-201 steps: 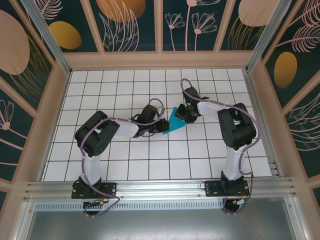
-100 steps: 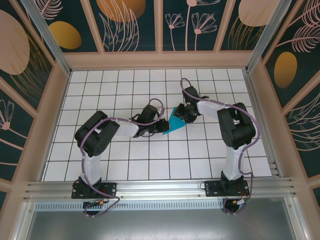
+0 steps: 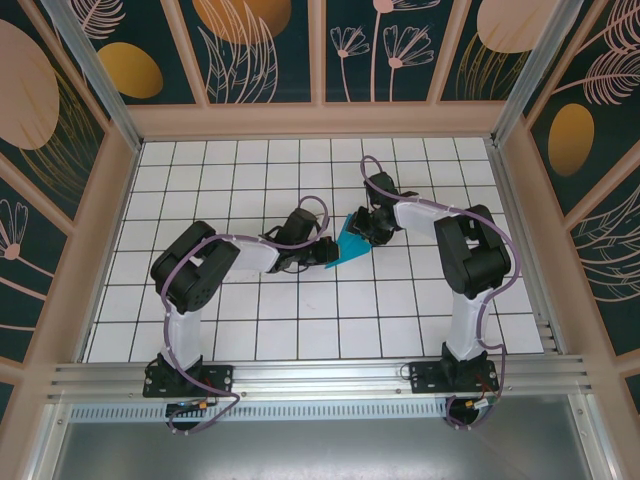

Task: Fold a paper plane with a square sheet of paper (pick it up from the middle)
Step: Fourth fold the wing at the center of the table.

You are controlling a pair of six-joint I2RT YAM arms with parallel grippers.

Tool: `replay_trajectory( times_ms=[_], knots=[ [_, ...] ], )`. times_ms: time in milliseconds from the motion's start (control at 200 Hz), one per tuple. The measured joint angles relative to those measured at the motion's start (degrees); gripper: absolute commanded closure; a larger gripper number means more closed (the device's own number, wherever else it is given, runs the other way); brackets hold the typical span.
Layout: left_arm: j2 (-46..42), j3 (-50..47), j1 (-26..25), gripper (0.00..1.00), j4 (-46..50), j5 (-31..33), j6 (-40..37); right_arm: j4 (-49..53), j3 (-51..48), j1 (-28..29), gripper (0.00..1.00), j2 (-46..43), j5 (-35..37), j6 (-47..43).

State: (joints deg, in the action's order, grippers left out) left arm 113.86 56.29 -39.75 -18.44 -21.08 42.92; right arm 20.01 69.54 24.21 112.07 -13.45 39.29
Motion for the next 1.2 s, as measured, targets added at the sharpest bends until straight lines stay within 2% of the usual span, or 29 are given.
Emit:
replay_trajectory(
  times_ms=[390,555,686,761,846,976,1196],
  knots=[
    [0.3,1.1,0.1,0.92,2.1,-0.8,0.1,1.0,0.8,-0.4,0.52,-1.8,-1.5,-4.1],
    [0.3,1.1,0.1,0.93,2.2,-0.7,0.4,-1.1,-1.6,-2.1,0.53,-8.8,-4.0,-6.0],
    [0.3,1.1,0.1,0.94,2.2,-0.6,0.6,-5.3,-5.9,-2.6,0.65,-15.4,-8.2,-6.8],
    [0.3,1.1,0.1,0.94,2.2,-0.5,0.7,-8.1,-8.1,-2.6,0.76,-16.0,-11.5,-7.4],
    [0.3,1.1,0.1,0.94,2.2,-0.5,0.9,-10.9,-11.1,-2.6,0.84,-15.2,-15.2,-7.6],
    [0.3,1.1,0.1,0.95,2.2,-0.5,0.9,-13.5,-14.3,-2.6,0.90,-13.4,-19.7,-7.8],
    [0.3,1.1,0.1,0.95,2.2,-0.5,1.1,-17.2,-15.6,-2.6,0.92,-10.3,-24.0,-8.4]
  ],
)
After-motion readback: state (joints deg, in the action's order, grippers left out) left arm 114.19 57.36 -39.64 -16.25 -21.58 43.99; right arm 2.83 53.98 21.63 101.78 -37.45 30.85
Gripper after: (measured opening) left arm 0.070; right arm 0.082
